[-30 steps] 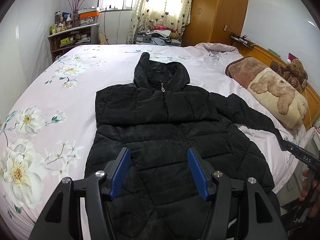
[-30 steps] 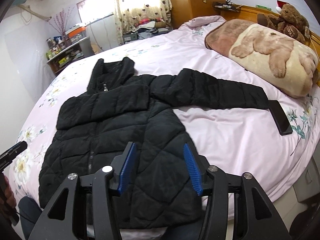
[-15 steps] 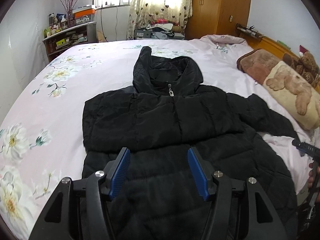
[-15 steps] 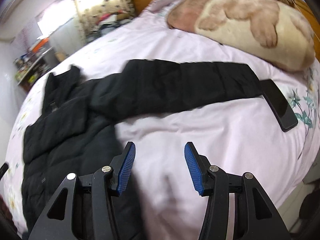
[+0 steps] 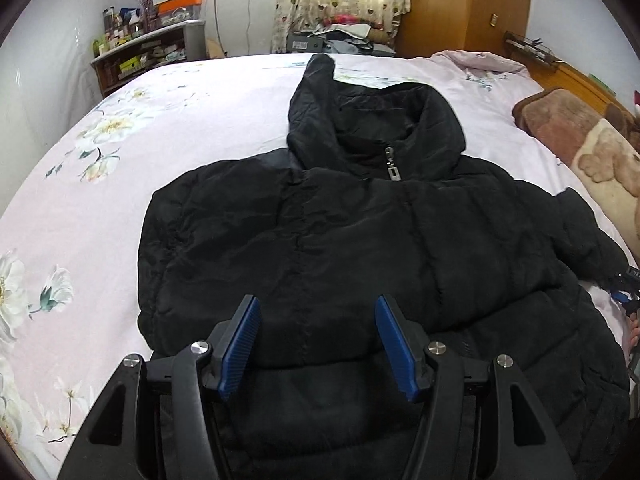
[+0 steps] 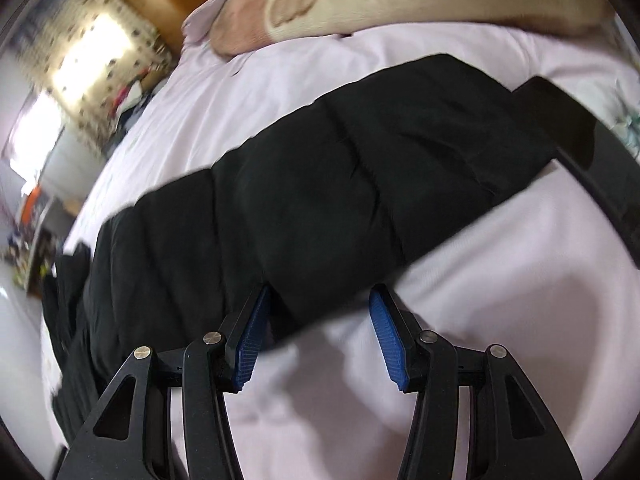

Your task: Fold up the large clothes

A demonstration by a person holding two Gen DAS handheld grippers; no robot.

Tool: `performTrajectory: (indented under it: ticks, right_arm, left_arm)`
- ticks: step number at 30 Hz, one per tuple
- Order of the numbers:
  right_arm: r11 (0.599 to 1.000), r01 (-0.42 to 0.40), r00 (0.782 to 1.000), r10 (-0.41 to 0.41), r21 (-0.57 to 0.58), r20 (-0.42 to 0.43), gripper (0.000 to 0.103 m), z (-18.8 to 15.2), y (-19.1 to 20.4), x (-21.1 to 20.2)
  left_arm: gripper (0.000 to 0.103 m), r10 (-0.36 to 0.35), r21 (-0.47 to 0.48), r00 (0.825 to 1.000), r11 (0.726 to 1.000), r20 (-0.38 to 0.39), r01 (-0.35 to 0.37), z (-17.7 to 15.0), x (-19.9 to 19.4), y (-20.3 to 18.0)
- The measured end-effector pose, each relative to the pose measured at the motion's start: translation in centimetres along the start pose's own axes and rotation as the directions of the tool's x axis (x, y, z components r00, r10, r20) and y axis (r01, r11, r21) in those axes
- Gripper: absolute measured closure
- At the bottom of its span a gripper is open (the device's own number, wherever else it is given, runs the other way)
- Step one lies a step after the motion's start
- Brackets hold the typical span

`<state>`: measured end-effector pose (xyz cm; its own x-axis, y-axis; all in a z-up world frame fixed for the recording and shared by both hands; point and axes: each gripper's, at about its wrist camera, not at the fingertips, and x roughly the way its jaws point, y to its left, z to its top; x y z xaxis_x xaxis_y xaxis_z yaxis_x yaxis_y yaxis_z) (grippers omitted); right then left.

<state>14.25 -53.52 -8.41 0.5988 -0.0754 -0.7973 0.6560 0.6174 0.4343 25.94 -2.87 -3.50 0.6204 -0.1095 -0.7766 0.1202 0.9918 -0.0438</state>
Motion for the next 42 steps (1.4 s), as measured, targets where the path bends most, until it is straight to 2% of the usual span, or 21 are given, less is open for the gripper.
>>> performTrajectory:
  ticks: [2,4,5,6,8,11,14,18,23,28,30,34,37,39,42]
  right_arm:
    - [1.000,-0.011,1.000,0.010,0.029,0.013,0.051,0.4,-0.4,0.4]
    - [0.999,-0.008,1.000,0.007,0.041,0.022,0.074,0.6,-0.2,0.4]
    - [0.999,-0.018,1.000,0.017,0.036,0.022,0.089,0.8,0.1,0.3]
    - [1.000,-0.008,0.999,0.007,0.019,0.031,0.093,0.8,0.7,-0.3]
    - [1.000,0.000,0.998,0.002,-0.020,0.060,0.096,0.9,2.1,-1.9]
    - [0.996,-0.035,0.992,0.044,-0.078,0.115,0.096,1.4,4.5,-5.4]
    - [0.982,-0.084,0.978,0.114,-0.171,0.172,0.096,1.5,8.4,-9.9]
    - [0.932,-0.162,0.949,0.238,-0.325,0.206,0.096,0.6,15.6,-15.1]
    - [0.843,-0.238,0.928,0.344,-0.482,0.142,0.096,-2.1,24.0,-16.4]
    - [0.748,-0.296,0.930,0.366,-0.594,-0.002,0.096,-7.4,31.0,-12.7]
    - [0.713,-0.316,0.934,0.351,-0.626,-0.071,0.096,-10.0,32.9,-10.1]
    - [0.668,-0.326,0.943,0.282,-0.669,-0.179,0.091,-15.1,34.9,-5.1]
    - [0.646,-0.365,0.931,0.244,-0.671,-0.272,0.076,-18.2,35.5,-1.6]
    - [0.631,-0.372,0.927,0.217,-0.681,-0.306,0.049,-19.7,35.9,-0.3]
    - [0.605,-0.415,0.909,0.233,-0.680,-0.347,0.047,-21.0,35.2,-0.8]
  left_arm:
    - [0.041,0.005,-0.004,1.000,1.000,-0.005,-0.005,-0.1,0.3,0.2]
    - [0.041,0.006,-0.010,1.000,1.000,-0.012,-0.006,-0.3,0.4,0.5]
    - [0.041,0.005,-0.013,1.000,1.000,-0.013,-0.005,-0.4,0.3,0.6]
    - [0.041,0.004,-0.015,1.000,1.000,-0.013,-0.004,-0.4,0.1,0.7]
    - [0.041,0.001,-0.019,1.000,1.000,-0.008,-0.002,-0.5,-0.5,0.9]
    - [0.041,-0.008,-0.026,1.000,1.000,0.013,0.008,-0.3,-1.7,1.2]
    - [0.041,-0.014,-0.033,0.999,0.999,0.038,0.015,0.0,-3.2,1.7]
    - [0.041,-0.015,-0.051,0.998,0.999,0.065,0.019,0.6,-4.8,2.7]
    - [0.041,-0.018,-0.089,0.995,0.996,0.099,0.026,0.8,-6.4,4.6]
    - [0.041,-0.009,-0.128,0.995,0.991,0.101,0.022,0.1,-6.7,6.5]
    - [0.041,-0.001,-0.147,0.996,0.989,0.094,0.015,-0.3,-6.6,7.5]
    - [0.041,0.015,-0.182,0.997,0.983,0.074,-0.001,-1.2,-6.1,9.3]
    - [0.041,0.024,-0.203,0.998,0.979,0.063,-0.011,-1.8,-5.9,10.4]
    - [0.041,0.025,-0.213,0.998,0.977,0.057,-0.012,-2.0,-5.8,10.8]
    - [0.041,0.021,-0.215,0.998,0.977,0.062,-0.007,-1.9,-6.2,10.7]
